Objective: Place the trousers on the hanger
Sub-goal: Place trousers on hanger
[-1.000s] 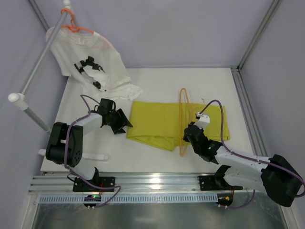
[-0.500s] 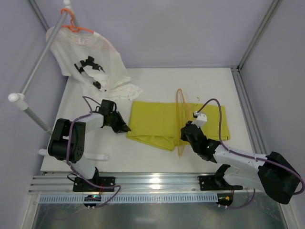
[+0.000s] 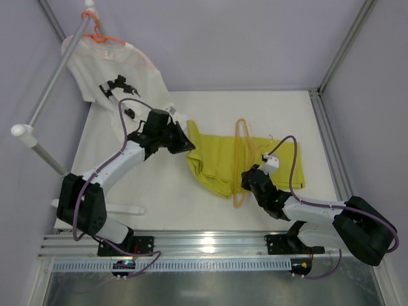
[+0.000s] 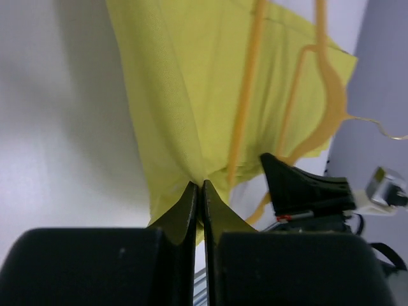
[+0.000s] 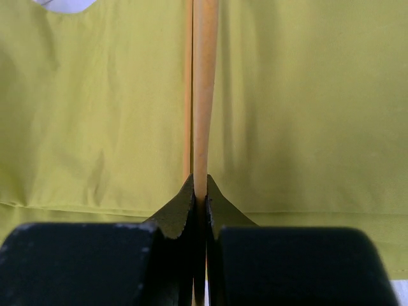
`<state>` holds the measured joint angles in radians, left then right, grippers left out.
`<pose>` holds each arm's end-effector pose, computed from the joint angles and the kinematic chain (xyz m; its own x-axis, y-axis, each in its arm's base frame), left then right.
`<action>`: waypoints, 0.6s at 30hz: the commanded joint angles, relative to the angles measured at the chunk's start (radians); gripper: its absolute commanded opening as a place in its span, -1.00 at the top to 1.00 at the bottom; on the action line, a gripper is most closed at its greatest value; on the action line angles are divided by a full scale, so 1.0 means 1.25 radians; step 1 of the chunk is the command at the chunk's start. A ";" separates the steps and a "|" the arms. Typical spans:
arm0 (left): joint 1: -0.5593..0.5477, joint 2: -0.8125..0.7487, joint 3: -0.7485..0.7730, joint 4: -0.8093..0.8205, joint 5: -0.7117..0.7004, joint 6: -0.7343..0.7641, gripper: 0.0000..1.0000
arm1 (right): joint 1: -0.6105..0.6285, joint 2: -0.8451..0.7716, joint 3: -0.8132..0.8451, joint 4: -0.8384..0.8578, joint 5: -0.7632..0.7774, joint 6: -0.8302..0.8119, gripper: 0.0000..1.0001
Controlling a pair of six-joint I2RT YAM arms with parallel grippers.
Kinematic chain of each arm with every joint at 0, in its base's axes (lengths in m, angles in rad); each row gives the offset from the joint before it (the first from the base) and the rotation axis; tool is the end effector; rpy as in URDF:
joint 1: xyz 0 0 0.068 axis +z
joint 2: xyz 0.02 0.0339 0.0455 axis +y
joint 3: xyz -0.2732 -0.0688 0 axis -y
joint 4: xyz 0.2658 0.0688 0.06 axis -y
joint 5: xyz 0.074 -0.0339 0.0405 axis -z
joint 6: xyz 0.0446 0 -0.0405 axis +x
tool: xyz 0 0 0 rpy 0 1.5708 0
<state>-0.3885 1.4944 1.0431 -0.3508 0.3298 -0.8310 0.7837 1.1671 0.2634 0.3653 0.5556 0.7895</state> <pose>0.3141 -0.1442 0.2404 -0.8671 -0.4002 -0.2967 -0.1093 0.7339 -0.6704 0.1727 0.1389 0.1357 -0.4538 0.3993 -0.7966 0.0614 0.9059 0.4191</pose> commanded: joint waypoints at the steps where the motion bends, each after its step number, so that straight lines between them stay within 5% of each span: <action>1: -0.078 0.001 0.104 0.033 -0.001 -0.046 0.99 | 0.006 0.019 -0.025 -0.015 -0.022 0.002 0.93; 18: -0.293 0.514 0.590 -0.024 -0.058 -0.176 0.99 | 0.006 0.073 -0.048 0.078 -0.038 -0.017 0.92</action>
<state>-0.7349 2.1052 1.6936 -0.3458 0.2722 -1.0176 0.7834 1.2247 0.2314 0.4999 0.5510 0.7895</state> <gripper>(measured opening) 0.009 0.066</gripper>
